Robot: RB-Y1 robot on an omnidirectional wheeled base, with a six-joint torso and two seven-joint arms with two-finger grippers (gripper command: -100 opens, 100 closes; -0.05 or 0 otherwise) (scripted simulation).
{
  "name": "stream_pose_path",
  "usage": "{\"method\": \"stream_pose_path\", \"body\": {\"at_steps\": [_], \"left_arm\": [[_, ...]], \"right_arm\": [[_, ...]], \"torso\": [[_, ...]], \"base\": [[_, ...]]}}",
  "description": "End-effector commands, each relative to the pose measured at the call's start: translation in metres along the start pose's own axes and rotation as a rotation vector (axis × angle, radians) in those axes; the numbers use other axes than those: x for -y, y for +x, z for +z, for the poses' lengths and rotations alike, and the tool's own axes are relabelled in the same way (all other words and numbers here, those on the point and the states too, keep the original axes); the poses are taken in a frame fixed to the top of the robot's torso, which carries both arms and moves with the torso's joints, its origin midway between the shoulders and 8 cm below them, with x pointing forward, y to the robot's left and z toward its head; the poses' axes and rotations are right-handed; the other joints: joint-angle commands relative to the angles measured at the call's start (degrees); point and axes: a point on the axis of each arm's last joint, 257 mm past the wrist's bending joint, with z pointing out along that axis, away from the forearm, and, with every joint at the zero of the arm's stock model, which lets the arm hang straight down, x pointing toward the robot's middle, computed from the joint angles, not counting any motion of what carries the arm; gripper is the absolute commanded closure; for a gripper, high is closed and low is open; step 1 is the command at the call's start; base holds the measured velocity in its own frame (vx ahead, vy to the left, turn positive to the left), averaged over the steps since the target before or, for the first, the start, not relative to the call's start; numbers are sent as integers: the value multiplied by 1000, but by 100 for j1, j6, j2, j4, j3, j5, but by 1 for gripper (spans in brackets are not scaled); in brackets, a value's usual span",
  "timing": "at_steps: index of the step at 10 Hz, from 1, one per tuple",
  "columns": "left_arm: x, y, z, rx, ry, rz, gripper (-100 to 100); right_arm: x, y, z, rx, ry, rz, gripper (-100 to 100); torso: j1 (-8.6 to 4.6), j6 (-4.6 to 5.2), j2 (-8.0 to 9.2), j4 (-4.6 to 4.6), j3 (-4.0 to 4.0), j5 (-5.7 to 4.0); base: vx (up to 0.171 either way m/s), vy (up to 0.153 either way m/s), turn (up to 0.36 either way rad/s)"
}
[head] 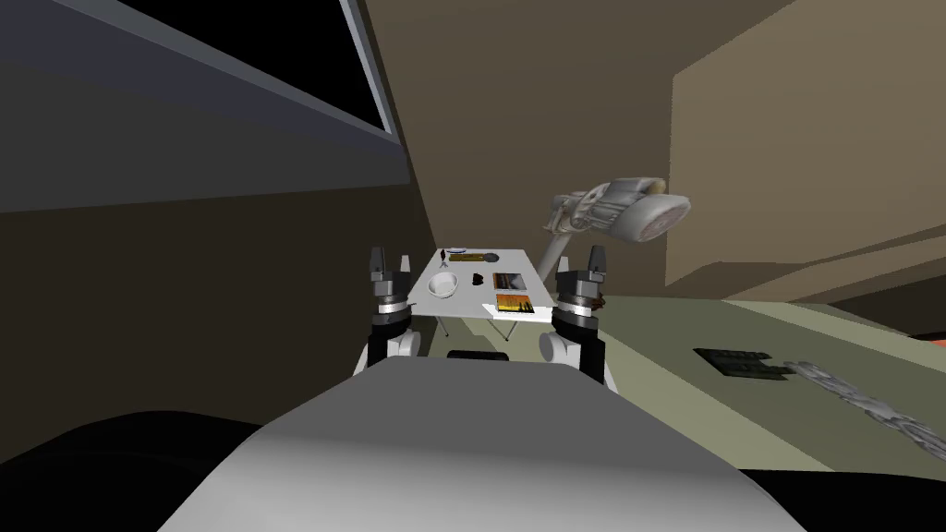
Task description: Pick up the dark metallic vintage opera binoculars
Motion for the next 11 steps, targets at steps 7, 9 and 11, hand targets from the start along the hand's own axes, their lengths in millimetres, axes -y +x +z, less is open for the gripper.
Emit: {"method": "stream_pose_path", "body": {"at_steps": [7,9,11], "left_arm": [[-45,12,2,-146,-99,18,-100],[-68,12,3,-177,-154,18,-100],[-96,8,1,-204,-221,20,-100]], "right_arm": [[0,0,0,0,0,0,0],[0,0,0,0,0,0,0],[0,0,0,0,0,0,0]], "torso": [[21,1,17,4,10,5],[28,2,24,5,14,6],[27,2,28,6,16,6]], "base": [[-33,32,-174],[-75,67,-307],[-83,64,-325]]}}
